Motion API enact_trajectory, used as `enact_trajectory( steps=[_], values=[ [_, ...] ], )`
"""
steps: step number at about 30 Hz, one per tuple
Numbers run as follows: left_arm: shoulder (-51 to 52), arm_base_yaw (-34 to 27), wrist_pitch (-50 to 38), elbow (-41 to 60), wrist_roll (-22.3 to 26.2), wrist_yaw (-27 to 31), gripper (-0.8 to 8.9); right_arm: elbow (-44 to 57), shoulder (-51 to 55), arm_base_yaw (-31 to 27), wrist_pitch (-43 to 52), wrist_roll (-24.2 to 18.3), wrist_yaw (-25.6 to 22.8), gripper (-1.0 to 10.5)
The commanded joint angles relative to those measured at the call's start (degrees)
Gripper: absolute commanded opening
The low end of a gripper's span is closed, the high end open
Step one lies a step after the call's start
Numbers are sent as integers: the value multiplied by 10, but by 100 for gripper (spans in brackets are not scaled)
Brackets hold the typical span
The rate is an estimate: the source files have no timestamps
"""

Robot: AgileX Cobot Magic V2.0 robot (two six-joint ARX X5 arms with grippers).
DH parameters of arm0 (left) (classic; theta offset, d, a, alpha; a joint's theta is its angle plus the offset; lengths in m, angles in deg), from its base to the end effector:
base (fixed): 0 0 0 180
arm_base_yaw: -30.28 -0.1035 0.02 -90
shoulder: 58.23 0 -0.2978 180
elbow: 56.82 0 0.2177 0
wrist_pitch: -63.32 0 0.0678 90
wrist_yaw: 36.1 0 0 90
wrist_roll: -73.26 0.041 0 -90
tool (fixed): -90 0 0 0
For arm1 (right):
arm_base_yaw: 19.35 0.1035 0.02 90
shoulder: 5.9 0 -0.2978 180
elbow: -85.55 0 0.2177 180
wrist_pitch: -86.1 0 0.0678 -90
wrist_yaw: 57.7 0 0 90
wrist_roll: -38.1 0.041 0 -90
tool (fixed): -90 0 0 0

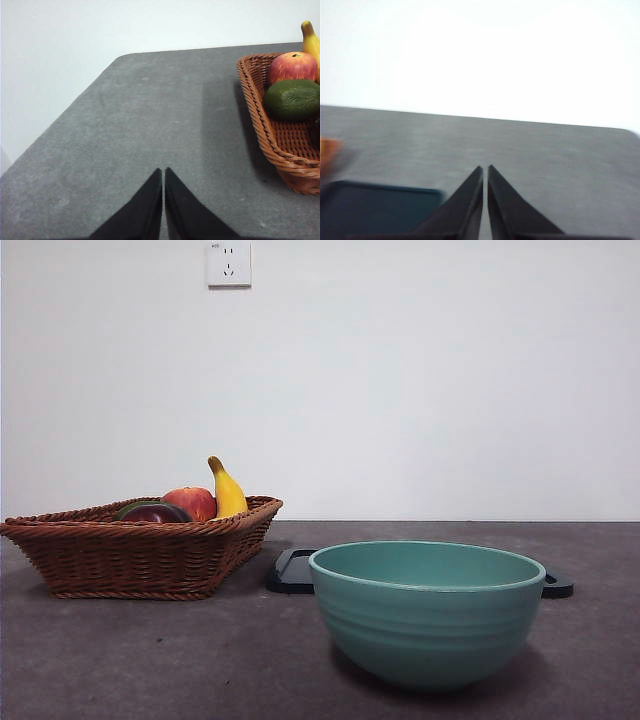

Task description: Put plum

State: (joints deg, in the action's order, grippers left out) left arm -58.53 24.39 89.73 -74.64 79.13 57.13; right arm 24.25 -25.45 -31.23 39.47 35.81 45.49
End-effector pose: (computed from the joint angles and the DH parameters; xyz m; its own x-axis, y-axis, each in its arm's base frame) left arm 0.0368 0.0061 0.1538 0.9754 0.1573 -0.1543 -0.1413 0.9839 0.1097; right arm 0.0108 0.0073 0.3390 0.9963 0.0236 -0.0828 -0.0254 0.9995 -0.0204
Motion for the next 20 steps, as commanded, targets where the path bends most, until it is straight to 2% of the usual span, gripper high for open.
enact_trajectory(
  steps=[1, 5, 11, 20],
  values=[
    [1, -2, 3, 12, -4, 2, 7, 64, 38, -24, 49, -12, -11, 8],
    [1, -2, 3, 12, -4, 2, 7, 175, 103, -37, 121, 7, -13, 8],
    [1, -2, 3, 12, -4, 2, 7, 302, 174, -37, 178, 10, -13, 8],
    [1, -2, 3, 12, -4, 2, 7, 397, 193, -37, 207, 23, -13, 8]
  ],
)
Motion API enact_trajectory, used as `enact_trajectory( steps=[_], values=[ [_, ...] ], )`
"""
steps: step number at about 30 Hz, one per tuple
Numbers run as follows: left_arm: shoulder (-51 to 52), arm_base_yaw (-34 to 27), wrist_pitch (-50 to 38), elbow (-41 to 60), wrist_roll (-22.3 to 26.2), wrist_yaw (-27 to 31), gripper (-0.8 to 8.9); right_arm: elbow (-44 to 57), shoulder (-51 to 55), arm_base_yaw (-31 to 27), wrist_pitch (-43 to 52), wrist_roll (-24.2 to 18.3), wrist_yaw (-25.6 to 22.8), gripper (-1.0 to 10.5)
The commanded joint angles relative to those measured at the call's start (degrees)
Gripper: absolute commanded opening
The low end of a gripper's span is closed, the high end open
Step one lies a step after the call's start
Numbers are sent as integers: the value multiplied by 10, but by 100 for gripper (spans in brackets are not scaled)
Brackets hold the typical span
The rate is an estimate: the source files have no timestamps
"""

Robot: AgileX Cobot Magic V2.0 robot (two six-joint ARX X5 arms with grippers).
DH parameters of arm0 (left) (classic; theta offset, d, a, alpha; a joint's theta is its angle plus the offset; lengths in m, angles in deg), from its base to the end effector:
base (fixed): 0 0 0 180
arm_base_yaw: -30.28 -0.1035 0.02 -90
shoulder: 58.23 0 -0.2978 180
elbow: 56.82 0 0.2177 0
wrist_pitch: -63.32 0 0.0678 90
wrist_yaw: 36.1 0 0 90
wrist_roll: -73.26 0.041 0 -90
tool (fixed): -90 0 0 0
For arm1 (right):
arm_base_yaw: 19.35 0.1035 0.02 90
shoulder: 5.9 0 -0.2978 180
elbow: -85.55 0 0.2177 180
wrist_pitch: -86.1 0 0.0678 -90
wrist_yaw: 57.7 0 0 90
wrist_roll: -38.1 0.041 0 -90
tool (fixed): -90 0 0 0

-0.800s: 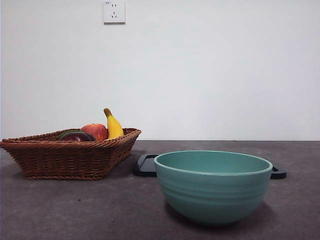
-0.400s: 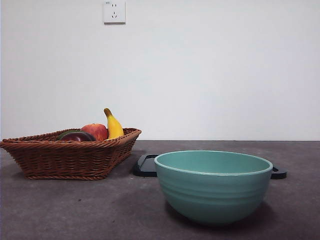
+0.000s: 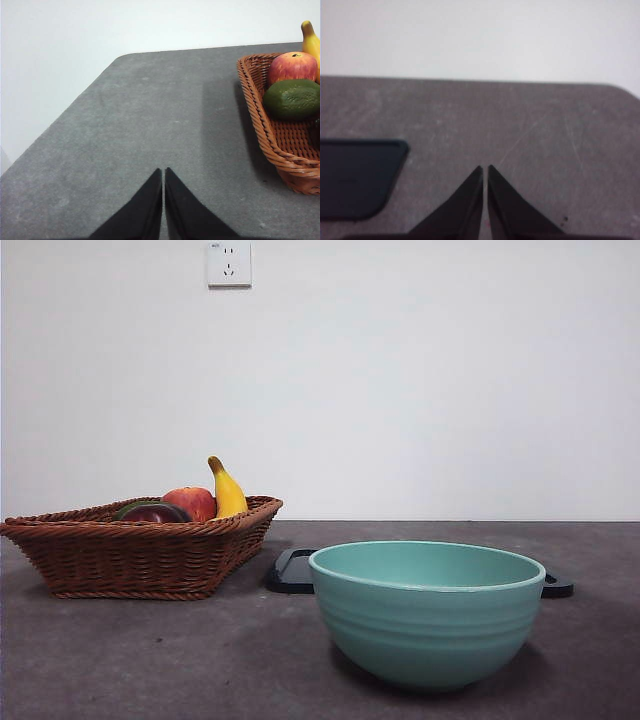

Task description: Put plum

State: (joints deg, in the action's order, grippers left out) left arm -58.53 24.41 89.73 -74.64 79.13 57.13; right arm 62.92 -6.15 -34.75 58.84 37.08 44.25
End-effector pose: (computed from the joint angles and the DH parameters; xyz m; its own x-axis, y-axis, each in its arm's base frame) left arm 0.0368 0.0061 0.1538 0.9755 0.1569 -0.1543 -0.1409 0.9839 0.1097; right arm 0.0322 -0.0001 0.1785 0.9948 -0.0592 -0.0832 0.0594 0.9982 -0.0001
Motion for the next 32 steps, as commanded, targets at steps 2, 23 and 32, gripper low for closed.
enact_trajectory(
  steps=[2, 23, 32],
  values=[
    [1, -2, 3, 12, -4, 2, 7, 23, 0, -2, 17, 10, -1, 8],
    [1, -2, 3, 12, -4, 2, 7, 61, 0, 35, 17, 5, -31, 8],
    [1, -2, 3, 12, -4, 2, 7, 60, 0, 48, 23, 6, -30, 8]
  ],
)
